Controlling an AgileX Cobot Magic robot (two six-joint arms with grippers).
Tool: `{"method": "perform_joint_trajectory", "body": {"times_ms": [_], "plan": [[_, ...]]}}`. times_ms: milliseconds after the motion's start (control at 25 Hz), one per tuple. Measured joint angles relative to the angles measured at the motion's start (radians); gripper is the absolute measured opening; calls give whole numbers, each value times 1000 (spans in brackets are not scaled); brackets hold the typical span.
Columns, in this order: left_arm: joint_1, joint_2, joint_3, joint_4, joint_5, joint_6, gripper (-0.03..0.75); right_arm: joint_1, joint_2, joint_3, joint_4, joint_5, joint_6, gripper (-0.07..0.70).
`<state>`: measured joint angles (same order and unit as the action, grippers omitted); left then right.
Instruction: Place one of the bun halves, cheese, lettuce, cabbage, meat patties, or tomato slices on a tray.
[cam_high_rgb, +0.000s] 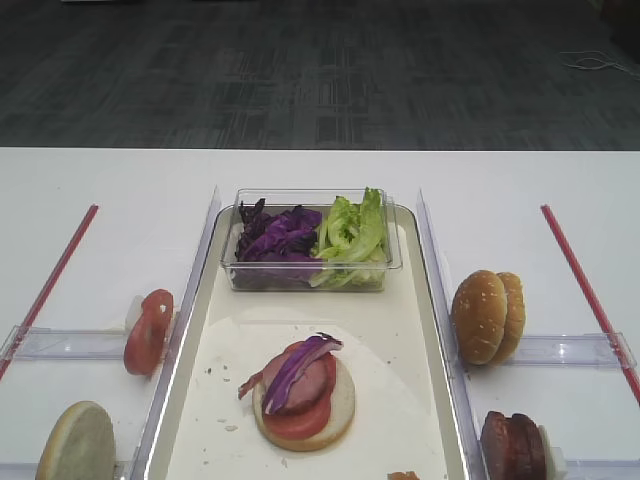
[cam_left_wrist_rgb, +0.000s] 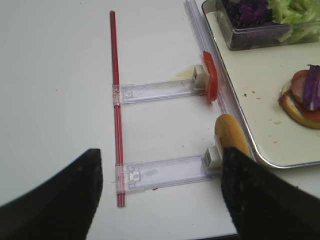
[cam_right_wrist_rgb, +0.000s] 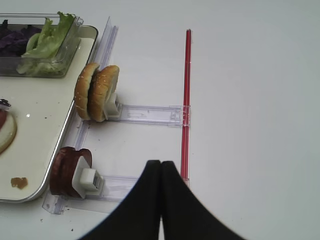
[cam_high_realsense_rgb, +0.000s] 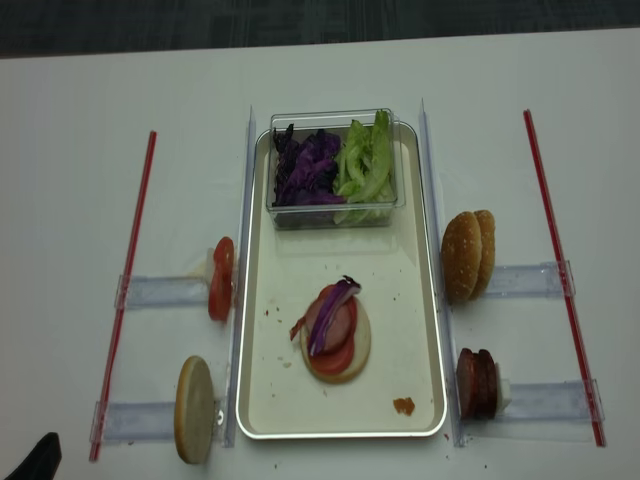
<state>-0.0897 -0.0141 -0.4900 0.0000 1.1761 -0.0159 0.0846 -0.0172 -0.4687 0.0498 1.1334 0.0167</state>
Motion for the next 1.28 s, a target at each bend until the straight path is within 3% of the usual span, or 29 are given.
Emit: {"method": "perform_joint_trajectory", "body": {"times_ms": [1280], "plan": [[0,0,0,0,0,-2,468,0,0,0,0,0,0,13]]}}
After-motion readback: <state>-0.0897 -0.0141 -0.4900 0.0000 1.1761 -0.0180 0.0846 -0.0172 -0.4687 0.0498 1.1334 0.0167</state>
